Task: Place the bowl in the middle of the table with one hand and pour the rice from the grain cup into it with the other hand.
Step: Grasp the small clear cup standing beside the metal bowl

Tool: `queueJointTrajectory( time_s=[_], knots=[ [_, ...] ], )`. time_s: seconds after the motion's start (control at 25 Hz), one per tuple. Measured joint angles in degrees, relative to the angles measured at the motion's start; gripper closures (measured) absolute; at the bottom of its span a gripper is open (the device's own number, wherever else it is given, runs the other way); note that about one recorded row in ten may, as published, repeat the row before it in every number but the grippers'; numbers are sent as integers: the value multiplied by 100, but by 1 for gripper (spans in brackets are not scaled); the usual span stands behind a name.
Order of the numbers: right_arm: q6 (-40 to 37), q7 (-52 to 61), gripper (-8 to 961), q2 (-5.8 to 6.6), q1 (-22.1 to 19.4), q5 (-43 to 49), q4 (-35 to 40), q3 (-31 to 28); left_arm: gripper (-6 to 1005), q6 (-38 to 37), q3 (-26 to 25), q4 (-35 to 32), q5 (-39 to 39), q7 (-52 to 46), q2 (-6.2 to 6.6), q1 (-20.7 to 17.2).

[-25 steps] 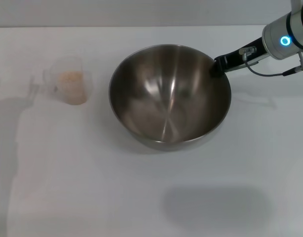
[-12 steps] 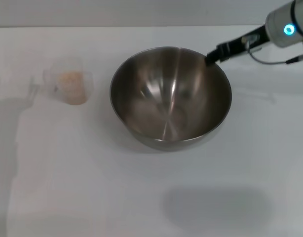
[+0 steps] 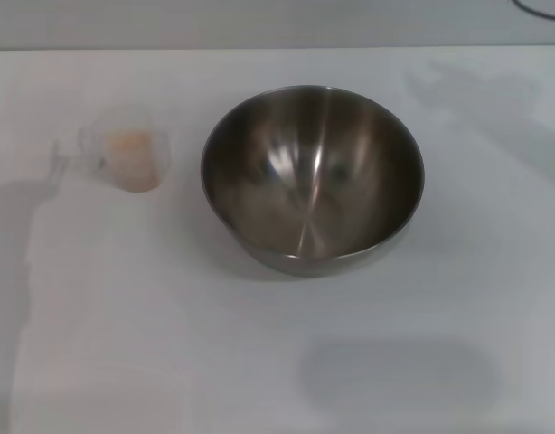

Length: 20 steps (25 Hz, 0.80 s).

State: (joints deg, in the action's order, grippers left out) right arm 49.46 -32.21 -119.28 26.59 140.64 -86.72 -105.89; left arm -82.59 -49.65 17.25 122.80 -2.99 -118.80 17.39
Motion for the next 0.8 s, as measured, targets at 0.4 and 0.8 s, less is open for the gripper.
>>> queueJointTrajectory(
  time_s=[0.4,0.8],
  knots=[
    [-7304,-894,387,6,-1452,-367,1085,2897,137,41,6,-20,-18,0,6,-2],
    [-12707,2444,238,-7,-453,-338,5325,4001,138,70,106,-23,2,0,-9,-27]
  ],
)
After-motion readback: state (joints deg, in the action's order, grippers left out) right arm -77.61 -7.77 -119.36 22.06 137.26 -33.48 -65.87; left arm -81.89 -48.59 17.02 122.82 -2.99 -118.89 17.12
